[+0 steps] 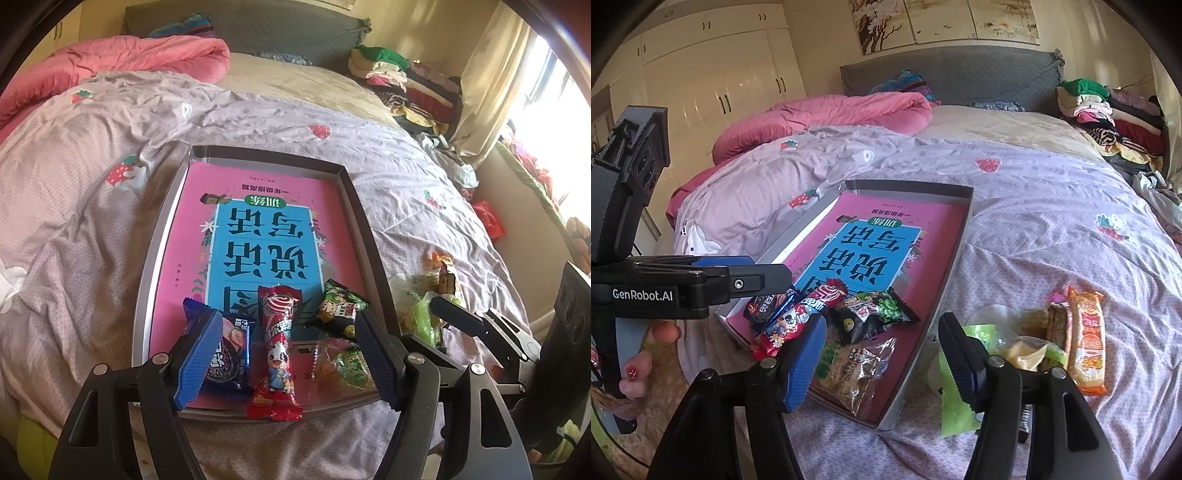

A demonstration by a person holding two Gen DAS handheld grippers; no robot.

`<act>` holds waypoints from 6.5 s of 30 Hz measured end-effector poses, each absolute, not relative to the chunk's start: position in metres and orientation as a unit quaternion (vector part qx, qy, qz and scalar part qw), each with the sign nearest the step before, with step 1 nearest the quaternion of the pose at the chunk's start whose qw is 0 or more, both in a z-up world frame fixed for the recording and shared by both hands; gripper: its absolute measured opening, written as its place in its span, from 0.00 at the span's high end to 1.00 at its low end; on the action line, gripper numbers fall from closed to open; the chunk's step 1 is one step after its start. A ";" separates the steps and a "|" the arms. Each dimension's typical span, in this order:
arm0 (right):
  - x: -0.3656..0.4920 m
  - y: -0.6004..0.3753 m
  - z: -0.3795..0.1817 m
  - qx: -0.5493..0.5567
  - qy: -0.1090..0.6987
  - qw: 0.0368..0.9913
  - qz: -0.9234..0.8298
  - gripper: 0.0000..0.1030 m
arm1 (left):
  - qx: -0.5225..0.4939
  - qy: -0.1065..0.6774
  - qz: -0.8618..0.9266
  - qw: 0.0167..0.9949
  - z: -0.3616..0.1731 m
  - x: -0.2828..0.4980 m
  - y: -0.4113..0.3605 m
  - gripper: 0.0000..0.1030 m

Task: Organize snacks
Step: 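Move both tools from the tray toward the snack pile beside it, then grasp the green-and-clear bag with the left tool while the right tool grasps the orange corn-puff bag, then carry the green bag and orange corn-puff bag over the tray with both tools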

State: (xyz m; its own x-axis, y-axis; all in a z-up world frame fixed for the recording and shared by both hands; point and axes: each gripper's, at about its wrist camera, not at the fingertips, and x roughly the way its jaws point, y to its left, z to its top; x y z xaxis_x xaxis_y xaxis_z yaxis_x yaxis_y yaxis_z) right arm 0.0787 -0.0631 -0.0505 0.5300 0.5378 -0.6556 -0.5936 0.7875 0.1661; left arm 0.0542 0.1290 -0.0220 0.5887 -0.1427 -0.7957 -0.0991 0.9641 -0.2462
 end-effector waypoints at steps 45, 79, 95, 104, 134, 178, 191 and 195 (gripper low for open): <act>0.075 -0.155 -0.020 0.000 0.329 0.917 0.228 0.37 | -0.083 0.438 -0.084 0.891 0.008 0.040 0.064 0.26; 0.102 -0.210 -0.041 0.042 0.375 0.911 0.165 0.37 | -0.026 0.473 -0.152 0.867 -0.015 0.051 -0.017 0.26; 0.111 -0.216 -0.054 0.050 0.396 0.902 0.164 0.37 | 0.021 0.493 -0.166 0.854 -0.034 0.088 -0.040 0.26; 0.118 -0.218 -0.064 0.052 0.410 0.895 0.165 0.37 | 0.043 0.504 -0.169 0.846 -0.050 0.104 -0.049 0.26; 0.159 -0.207 -0.104 0.030 0.459 0.869 0.182 0.43 | 0.073 0.506 -0.192 0.838 -0.071 0.129 -0.055 0.36; 0.166 -0.206 -0.109 0.055 0.458 0.861 0.215 0.76 | 0.042 0.498 -0.158 0.852 -0.075 0.140 -0.061 0.58; 0.154 -0.222 -0.089 0.084 0.427 0.875 0.214 0.77 | 0.005 0.492 -0.166 0.855 -0.059 0.120 -0.048 0.60; 0.148 -0.225 -0.084 0.088 0.421 0.877 0.216 0.77 | -0.007 0.490 -0.167 0.855 -0.051 0.113 -0.042 0.60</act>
